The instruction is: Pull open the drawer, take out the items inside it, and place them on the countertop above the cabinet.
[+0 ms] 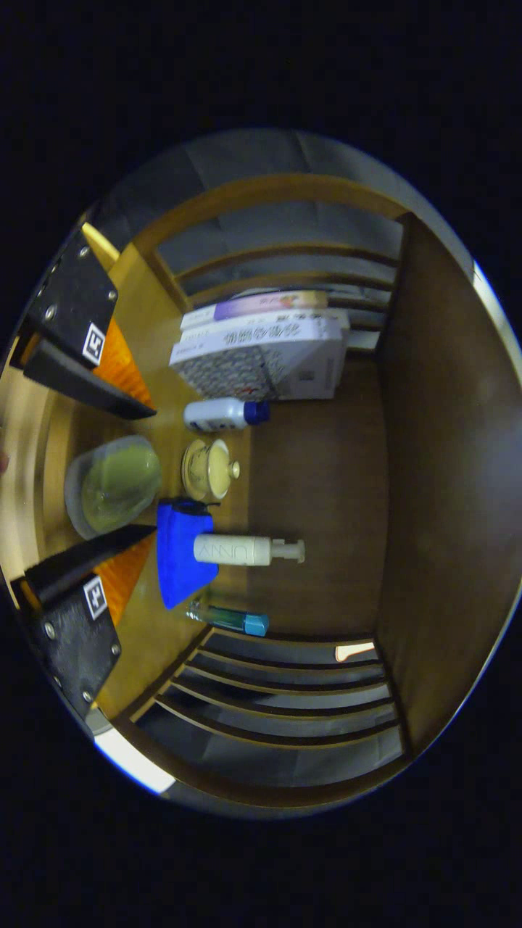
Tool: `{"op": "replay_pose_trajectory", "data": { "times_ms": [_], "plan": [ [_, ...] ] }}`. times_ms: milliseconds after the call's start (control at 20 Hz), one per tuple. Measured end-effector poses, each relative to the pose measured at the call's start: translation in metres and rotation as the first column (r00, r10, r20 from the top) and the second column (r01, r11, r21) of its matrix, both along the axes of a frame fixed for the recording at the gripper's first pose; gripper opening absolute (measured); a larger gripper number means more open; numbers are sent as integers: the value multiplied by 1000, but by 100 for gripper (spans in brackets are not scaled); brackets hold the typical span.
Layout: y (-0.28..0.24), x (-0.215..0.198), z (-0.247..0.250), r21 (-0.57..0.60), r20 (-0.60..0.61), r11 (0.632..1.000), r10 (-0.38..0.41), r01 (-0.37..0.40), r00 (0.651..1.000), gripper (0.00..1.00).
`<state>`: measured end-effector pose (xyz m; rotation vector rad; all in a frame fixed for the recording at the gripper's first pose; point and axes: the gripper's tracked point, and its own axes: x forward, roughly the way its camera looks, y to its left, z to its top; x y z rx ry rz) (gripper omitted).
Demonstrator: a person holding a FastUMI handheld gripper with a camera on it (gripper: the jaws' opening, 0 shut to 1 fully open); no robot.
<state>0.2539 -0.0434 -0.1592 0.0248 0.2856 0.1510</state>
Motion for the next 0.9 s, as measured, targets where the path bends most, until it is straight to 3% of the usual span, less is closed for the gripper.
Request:
{"op": "replay_pose_trajectory", "data": {
  "times_ms": [50,350,500,700,900],
  "plan": [
    [2,-13,11,32,27,999,-5,4,1000,95],
    [-23,-114,59,-16,133,996,-80,83,988,95],
    [-24,-162,79,-2,206,997,-78,80,975,94],
    [-47,-227,51,-24,196,993,-108,115,975,94],
    [-59,-274,0,0,112,990,-141,142,984,95]
  ]
}}
